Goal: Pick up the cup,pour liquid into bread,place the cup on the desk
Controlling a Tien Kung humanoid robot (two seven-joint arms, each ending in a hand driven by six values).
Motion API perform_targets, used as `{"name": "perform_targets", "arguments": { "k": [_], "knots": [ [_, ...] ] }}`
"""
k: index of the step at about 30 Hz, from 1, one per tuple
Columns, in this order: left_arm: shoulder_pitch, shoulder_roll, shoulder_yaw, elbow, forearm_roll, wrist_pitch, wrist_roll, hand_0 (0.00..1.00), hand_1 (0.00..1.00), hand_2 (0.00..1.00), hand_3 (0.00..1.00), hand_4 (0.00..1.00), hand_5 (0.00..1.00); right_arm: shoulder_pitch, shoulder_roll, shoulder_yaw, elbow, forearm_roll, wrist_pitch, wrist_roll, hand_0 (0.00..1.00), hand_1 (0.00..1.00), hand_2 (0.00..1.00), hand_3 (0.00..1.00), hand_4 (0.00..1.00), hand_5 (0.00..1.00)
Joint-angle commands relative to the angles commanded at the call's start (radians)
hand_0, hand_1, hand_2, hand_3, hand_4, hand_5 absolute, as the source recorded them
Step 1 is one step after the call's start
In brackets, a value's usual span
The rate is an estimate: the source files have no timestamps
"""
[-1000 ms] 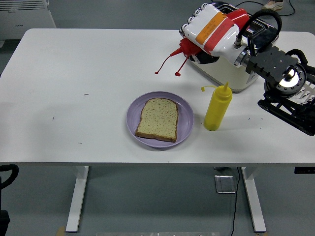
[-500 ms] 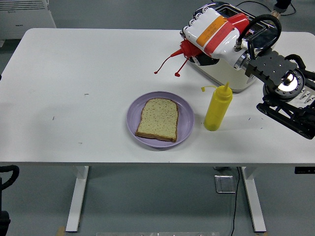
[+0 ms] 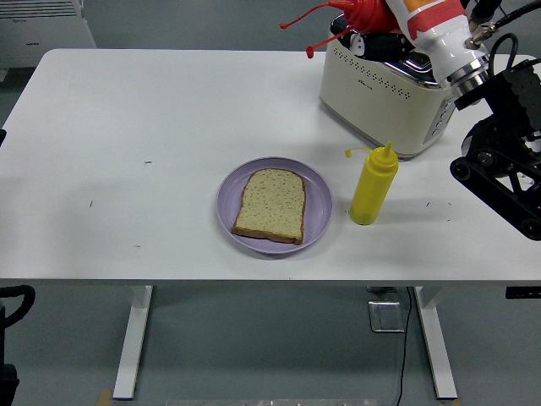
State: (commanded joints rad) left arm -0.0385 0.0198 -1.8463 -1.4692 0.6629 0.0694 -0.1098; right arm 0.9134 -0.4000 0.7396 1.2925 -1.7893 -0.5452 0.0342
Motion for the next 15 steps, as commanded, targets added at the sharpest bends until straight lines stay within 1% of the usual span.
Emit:
{"name": "perform_targets", "arguments": {
  "k": [3,5,10,15],
  "knots": [
    [-0.001,0.000,0.000,0.000,0.000,0.000,0.000,0.719,0.744,0.758,0.682,0.668,0.998,-0.034,-0.005,0.067,0.027,0.119,0.017,0.022,0.030,0.082,0.237,0.325,0.812,0.268],
    [-0.002,0.001,-0.001,0.000,0.000,0.000,0.000,0.719,0.744,0.758,0.682,0.668,0.998,-0.077,-0.012,0.141,0.059,0.203,0.048,0.049,0.030,0.082,0.237,0.325,0.812,0.268],
    [-0.004,0.001,-0.002,0.000,0.000,0.000,0.000,0.720,0.745,0.758,0.682,0.669,0.998,-0.148,-0.022,0.279,0.093,0.411,0.108,0.071,0.029,0.082,0.236,0.325,0.812,0.268],
    [-0.006,0.001,-0.001,0.000,0.000,0.001,0.000,0.720,0.745,0.758,0.682,0.669,0.998,-0.207,-0.033,0.373,0.114,0.626,0.130,0.080,0.030,0.082,0.236,0.325,0.812,0.269]
  ]
}}
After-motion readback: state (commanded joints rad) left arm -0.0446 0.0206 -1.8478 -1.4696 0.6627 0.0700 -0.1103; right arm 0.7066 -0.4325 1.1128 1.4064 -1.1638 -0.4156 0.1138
